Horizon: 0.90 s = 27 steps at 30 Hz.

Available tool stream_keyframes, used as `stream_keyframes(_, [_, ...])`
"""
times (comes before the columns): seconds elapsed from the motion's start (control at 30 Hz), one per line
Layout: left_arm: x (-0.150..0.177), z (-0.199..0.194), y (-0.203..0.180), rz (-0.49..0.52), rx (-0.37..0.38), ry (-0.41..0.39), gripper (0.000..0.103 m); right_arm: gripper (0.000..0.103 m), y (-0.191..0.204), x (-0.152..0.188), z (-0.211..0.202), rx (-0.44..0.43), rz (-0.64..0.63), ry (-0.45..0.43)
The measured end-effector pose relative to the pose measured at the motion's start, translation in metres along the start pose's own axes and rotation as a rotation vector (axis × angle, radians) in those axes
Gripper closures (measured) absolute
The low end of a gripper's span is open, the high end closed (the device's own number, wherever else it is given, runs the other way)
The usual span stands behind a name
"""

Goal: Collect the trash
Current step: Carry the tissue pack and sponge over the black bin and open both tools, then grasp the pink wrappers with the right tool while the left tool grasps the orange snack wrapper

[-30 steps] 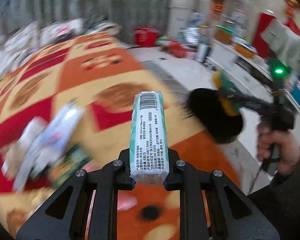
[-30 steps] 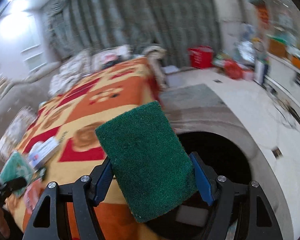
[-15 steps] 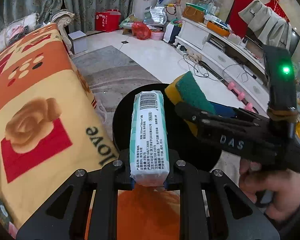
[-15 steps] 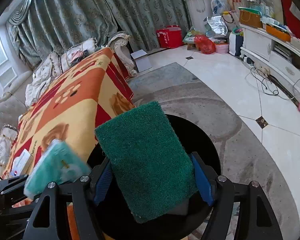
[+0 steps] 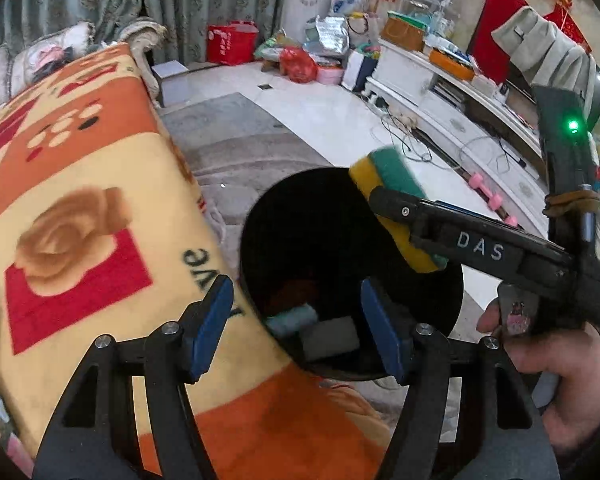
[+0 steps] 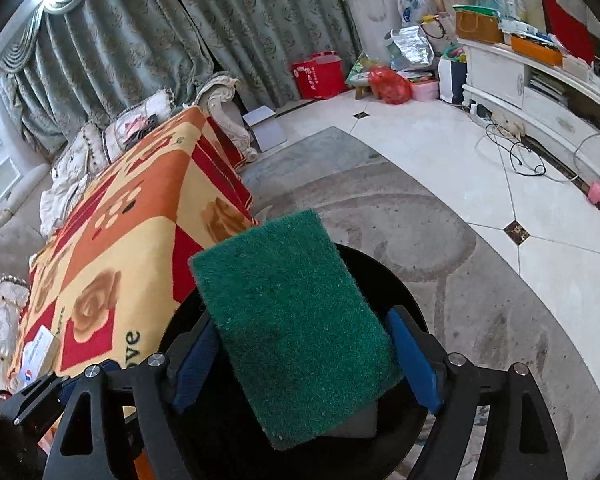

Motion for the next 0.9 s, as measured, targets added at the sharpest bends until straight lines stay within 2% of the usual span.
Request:
stream_keyframes(0.17, [-0.001,-0.03,0.016,-0.042,0.001,-0.041,0.038,0.016,0.005,-0.005,0.001,0.002,0.024,-0.008])
stream_keyframes(0.37, [0.013,-0.089,0.056,-0.114,-0.033,-0.116,0.038,0.016,0.034,-0.018,-0.011,-0.014,-0.034,-0.063])
stream_keyframes(0.53, [0.033,-0.137,0.116,-0.176,-0.097,-0.147,0.038,0.016,0.095,-0.018,-0.02,-0.156,-0.112,-0.095])
stream_keyframes(0.7, [0.048,-0.192,0.197,-0.187,-0.219,-0.195,0.038,0.016,0.183,0.004,-0.022,-0.37,-0.215,-0.057])
stream_keyframes(0.77, [0.056,-0.206,0.226,-0.173,-0.27,-0.206,0.038,0.016,0.214,0.015,-0.021,-0.423,-0.251,-0.038])
stream_keyframes(0.9, [0.08,-0.226,0.276,-0.173,-0.313,-0.218,0.038,0.016,0.275,0.04,-0.024,-0.539,-0.312,-0.004])
Point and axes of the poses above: each gripper's, at about its wrist camera, not at the fingertips, and z roughly the way its jaws point, y to its left, x to its underside, the point moved 8 cm from there along z, roughly the way its jaws point, and after that the axes turned 15 degrees about -z, right-handed, at the moved point
